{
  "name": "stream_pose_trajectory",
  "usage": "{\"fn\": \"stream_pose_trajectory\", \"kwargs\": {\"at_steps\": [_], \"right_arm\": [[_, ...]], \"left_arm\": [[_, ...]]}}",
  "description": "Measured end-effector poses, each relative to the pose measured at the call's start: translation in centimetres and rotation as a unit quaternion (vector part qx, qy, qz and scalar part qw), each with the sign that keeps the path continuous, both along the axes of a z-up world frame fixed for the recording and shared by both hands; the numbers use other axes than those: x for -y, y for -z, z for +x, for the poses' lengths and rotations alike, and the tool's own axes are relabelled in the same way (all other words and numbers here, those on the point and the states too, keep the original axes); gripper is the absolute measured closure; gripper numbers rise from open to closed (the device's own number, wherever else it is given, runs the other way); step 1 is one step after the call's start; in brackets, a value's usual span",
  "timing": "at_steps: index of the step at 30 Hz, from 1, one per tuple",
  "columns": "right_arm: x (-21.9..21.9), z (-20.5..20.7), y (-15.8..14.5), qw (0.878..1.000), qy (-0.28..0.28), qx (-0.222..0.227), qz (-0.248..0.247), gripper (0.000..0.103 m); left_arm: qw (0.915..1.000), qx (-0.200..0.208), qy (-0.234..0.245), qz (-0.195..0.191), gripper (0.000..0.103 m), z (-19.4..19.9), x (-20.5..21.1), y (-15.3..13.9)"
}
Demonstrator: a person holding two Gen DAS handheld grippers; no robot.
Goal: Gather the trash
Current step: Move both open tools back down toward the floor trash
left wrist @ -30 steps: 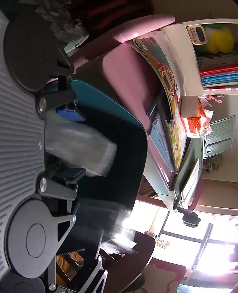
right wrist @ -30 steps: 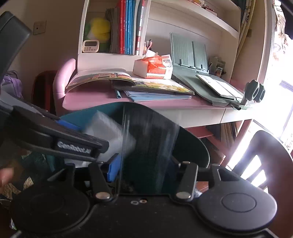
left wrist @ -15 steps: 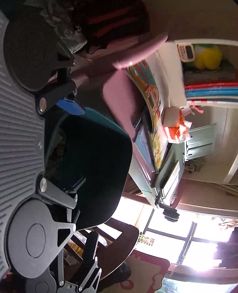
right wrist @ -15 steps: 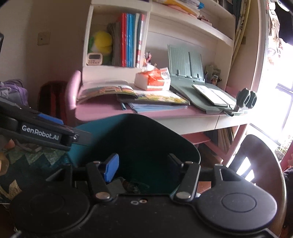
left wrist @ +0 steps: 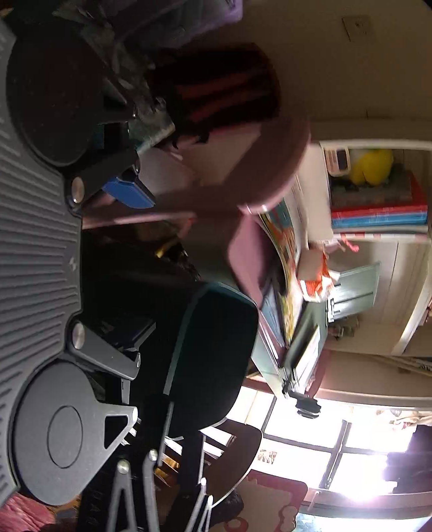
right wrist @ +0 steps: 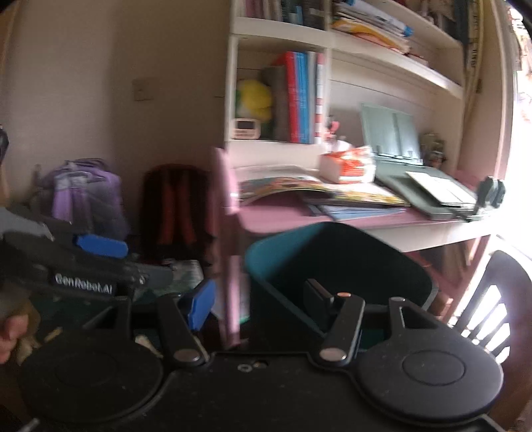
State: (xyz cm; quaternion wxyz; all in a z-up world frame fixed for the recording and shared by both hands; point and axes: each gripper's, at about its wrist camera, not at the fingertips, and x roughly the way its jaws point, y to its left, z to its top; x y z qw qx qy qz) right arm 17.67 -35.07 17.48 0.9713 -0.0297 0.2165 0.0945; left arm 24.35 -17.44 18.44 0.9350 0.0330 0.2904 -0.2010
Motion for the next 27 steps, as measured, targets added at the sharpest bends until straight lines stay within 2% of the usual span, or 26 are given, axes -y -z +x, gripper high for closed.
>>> {"fn": "stream_pose_trajectory", "kwargs": {"at_steps": [3,7,14,18,23,27], "right_arm": [[-1.9,-0.2,0.4,1.0,-0.023,-0.008,0.017,0.044],[-5.1,-0.3,1.7,0.997,-0.067,-0.028,0.035,0.044],[-11.7,-0.4,5.6,0.986,-0.145,-0.069,0.042,0.043],[-15.1,0.4,8.8,0.976,-0.178,-0.116,0.056,0.043],[-19.1,2.1,13.8,0.966,-0.194,-0.165,0.053,0.042],[-21.6,3.4,17.9,0.958,-0.197,-0.201,0.049,0.042]], "left_arm": [[0.9999,-0.001,-0.012,0.002,0.024,-1.3,-2.6,0.7],[0.9994,-0.008,-0.034,-0.003,0.023,-2.9,-6.7,2.0],[0.9965,-0.03,-0.078,0.0,0.015,-4.8,-14.0,5.8],[0.9931,-0.055,-0.103,-0.011,0.01,-5.1,-18.1,8.8],[0.9889,-0.082,-0.122,-0.023,0.009,-4.9,-22.5,13.1],[0.9856,-0.096,-0.133,-0.038,0.003,-4.6,-25.5,17.0]]}}
